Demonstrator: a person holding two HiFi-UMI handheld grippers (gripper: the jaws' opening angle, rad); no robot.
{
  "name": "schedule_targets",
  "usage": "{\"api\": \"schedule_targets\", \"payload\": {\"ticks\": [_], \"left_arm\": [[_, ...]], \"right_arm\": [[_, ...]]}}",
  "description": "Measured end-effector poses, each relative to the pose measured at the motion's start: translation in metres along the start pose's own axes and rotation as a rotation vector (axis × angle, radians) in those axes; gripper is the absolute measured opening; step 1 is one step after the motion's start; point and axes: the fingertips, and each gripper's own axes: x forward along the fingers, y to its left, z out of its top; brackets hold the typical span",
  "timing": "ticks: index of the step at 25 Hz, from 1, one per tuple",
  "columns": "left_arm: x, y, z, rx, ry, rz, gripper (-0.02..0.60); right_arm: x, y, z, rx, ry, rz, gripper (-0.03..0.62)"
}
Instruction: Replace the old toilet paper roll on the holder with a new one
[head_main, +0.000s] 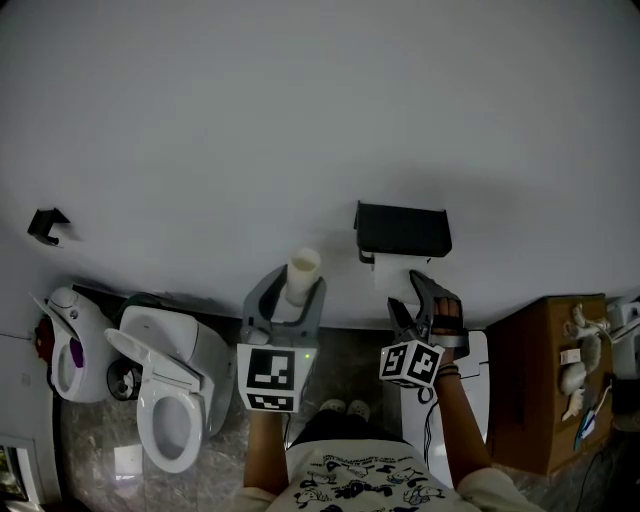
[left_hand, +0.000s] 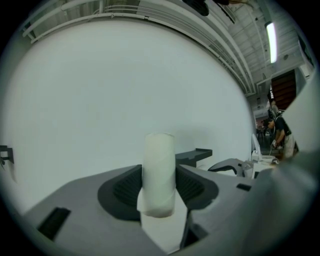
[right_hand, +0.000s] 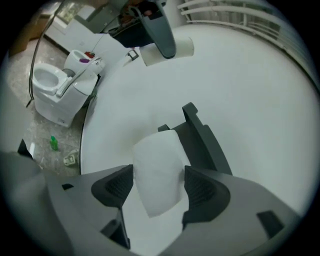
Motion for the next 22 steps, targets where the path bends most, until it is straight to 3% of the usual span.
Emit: {"api": "schedule_targets", "payload": {"ticks": [7, 15, 17, 20, 22], "left_arm": [[0.007, -0.013, 0.004, 0.001, -0.008, -0.031, 0.206], [0.01, -0.023, 0.012, -0.002, -0.024, -0.037, 0.206], [0.01, -0.021, 0.013, -0.011, -0.027, -0.026, 0.206], [0.01, -0.019, 0.014, -0.027, -0.032, -0.007, 0.206], [0.01, -0.019, 0.018, -0.032, -0.045, -0.004, 0.206]], "right_arm": [[-0.027, 0.003, -0.011, 0.324, -0.033, 0.067, 0.313], [-0.058, -0.072, -0.013, 0.979, -0.23, 0.013, 0.31], [-0.066, -0.093, -0.019, 1.069, -0.262, -0.053, 0.261], [-0.075, -0.117, -0.03, 1.139, -0.264, -0.161, 0.102], [-0.078, -0.126, -0.035, 1.175, -0.268, -0.193, 0.081]]}}
